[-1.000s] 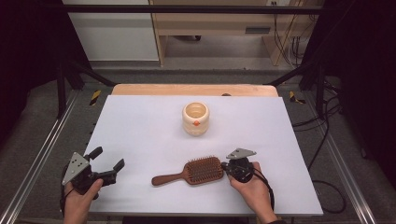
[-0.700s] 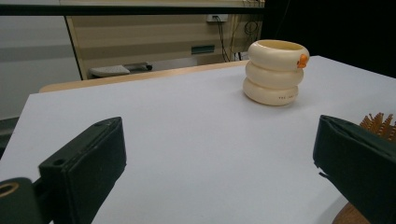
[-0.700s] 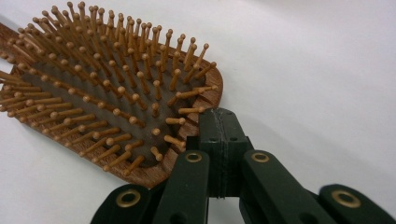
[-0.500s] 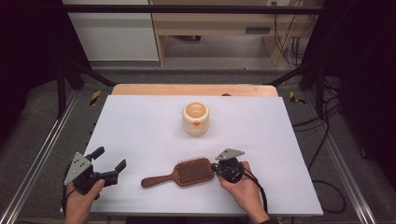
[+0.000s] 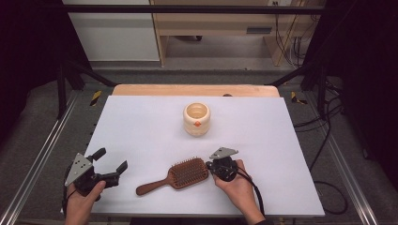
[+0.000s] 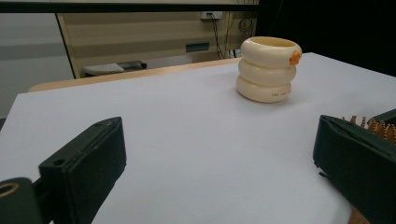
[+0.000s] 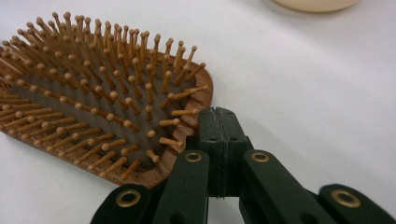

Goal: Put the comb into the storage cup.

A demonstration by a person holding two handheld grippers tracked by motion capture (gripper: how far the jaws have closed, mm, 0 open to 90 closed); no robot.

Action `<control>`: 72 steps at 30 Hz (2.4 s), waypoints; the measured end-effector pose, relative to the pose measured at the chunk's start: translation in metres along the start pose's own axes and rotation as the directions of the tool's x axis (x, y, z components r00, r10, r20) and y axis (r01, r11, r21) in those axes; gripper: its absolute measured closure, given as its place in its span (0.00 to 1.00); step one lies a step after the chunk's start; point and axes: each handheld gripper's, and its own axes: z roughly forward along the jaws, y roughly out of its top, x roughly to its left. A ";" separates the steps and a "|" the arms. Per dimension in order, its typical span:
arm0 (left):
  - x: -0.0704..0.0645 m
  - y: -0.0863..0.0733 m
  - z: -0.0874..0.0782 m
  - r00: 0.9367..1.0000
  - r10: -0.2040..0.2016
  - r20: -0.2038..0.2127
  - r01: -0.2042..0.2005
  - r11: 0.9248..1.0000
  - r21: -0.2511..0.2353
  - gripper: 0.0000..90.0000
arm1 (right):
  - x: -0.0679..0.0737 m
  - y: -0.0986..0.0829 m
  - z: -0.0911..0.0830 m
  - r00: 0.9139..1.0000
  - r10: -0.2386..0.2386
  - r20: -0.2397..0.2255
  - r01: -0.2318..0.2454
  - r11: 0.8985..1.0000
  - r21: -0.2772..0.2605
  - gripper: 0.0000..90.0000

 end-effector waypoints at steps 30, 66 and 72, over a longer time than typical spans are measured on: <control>-0.025 0.001 0.010 0.990 0.003 0.141 -0.018 0.995 0.102 0.03 | -0.075 -0.049 -0.098 0.953 0.242 0.180 -0.157 0.908 -0.389 0.11; -0.104 0.036 0.084 0.866 0.194 0.460 -0.454 0.689 0.565 0.07 | -0.083 -0.056 -0.104 0.965 0.217 0.147 -0.137 0.896 -0.423 0.10; -0.107 0.029 0.092 0.856 0.192 0.479 -0.476 0.653 0.589 0.11 | -0.083 -0.055 -0.103 0.966 0.214 0.143 -0.136 0.896 -0.423 0.10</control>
